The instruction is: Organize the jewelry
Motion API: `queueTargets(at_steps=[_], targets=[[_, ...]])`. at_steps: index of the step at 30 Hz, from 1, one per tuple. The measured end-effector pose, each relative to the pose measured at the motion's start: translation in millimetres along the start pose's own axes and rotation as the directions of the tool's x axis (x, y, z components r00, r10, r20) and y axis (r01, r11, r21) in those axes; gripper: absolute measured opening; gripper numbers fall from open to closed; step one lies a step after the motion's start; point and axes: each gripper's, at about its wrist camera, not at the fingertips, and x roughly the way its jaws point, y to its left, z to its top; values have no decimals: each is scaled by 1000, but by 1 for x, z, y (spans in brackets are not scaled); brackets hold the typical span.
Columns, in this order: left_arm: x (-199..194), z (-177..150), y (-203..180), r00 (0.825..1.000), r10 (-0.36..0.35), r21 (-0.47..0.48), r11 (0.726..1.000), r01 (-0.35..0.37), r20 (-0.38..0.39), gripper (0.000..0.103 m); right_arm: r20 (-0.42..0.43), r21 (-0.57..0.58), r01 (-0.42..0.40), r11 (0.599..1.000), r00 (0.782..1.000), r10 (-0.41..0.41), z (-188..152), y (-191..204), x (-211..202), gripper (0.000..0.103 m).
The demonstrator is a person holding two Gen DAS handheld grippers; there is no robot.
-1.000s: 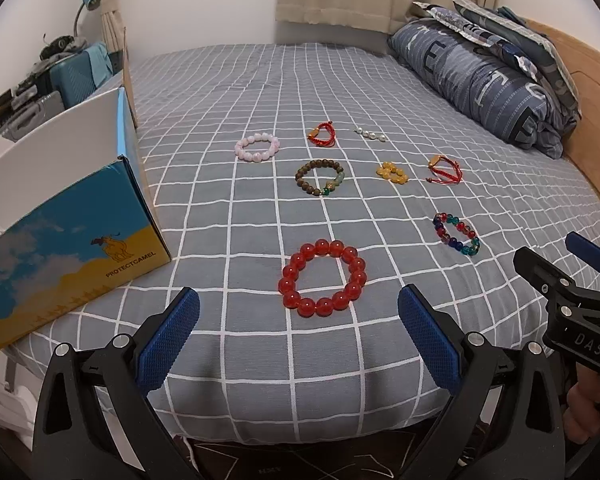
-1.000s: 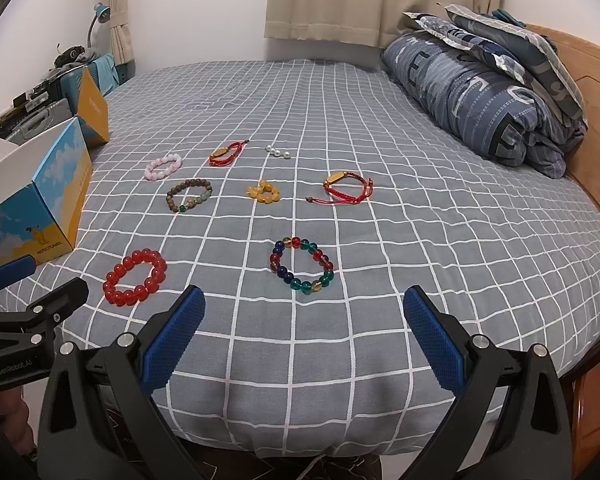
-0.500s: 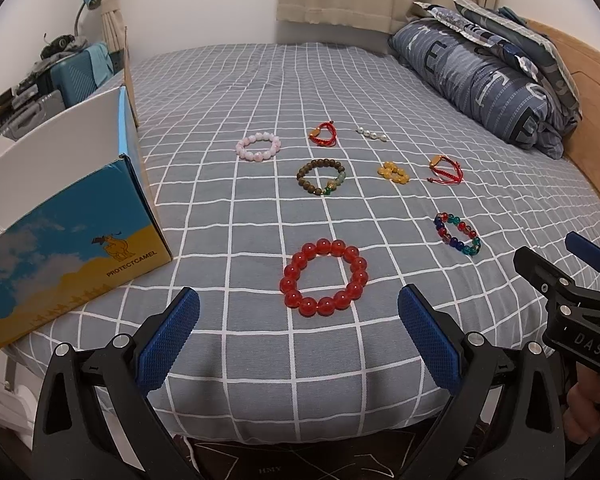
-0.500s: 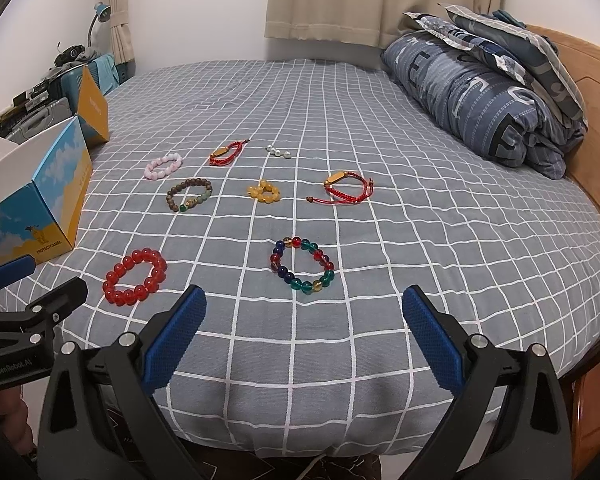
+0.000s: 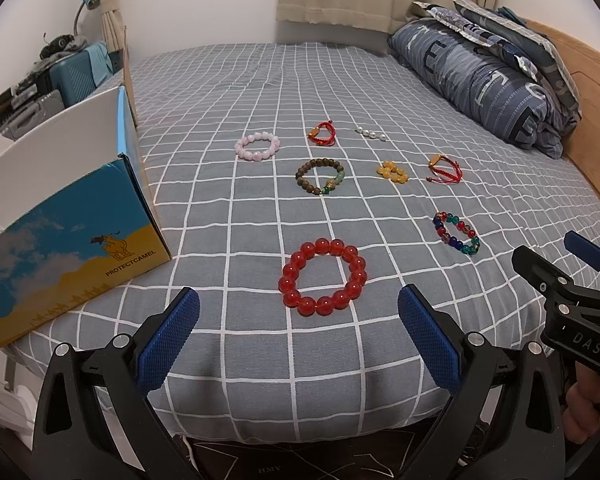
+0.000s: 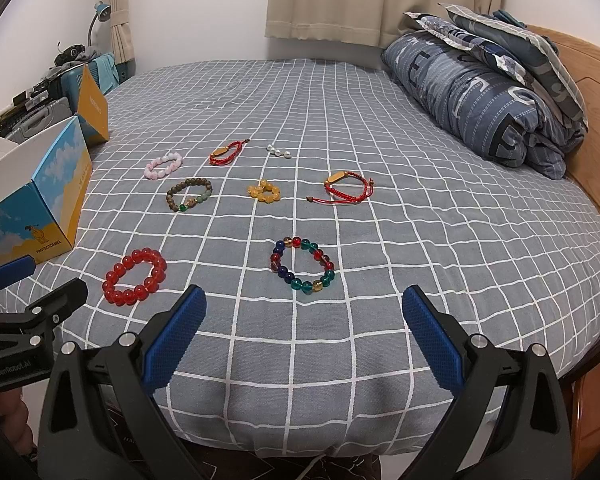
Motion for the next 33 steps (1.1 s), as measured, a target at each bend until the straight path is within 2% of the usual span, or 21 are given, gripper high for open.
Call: queueTargets(at_steps=[11,17,20,25,30,33], targets=[[-1,1,-1,1000,-1,4,1000,1,3,97,5,2,-3,1000,1000,3,1,0,-2,94],[6,25,1,1000,5,16,1000,-5,17,97,3,-22,-6,1000,1000,6,14,4,0,94],[21,43,4,1000,-23,4,1000,23,-13,97,-16,-31,-19,999,1000,19,23,3,9,94],[53,70,-3,1000,-10,48,999,11,-24,97,-66,-31,-46,998,997,44,34,2,37,94],[108,92,-5,990,-69,21,997,72,-123,97,-112,-34,-60,998,992,56,37,3,66,94],[131,100,-9,986,-64,34,997,70,-151,97,-144,-25,-67,997,988,63,36,1,86,94]])
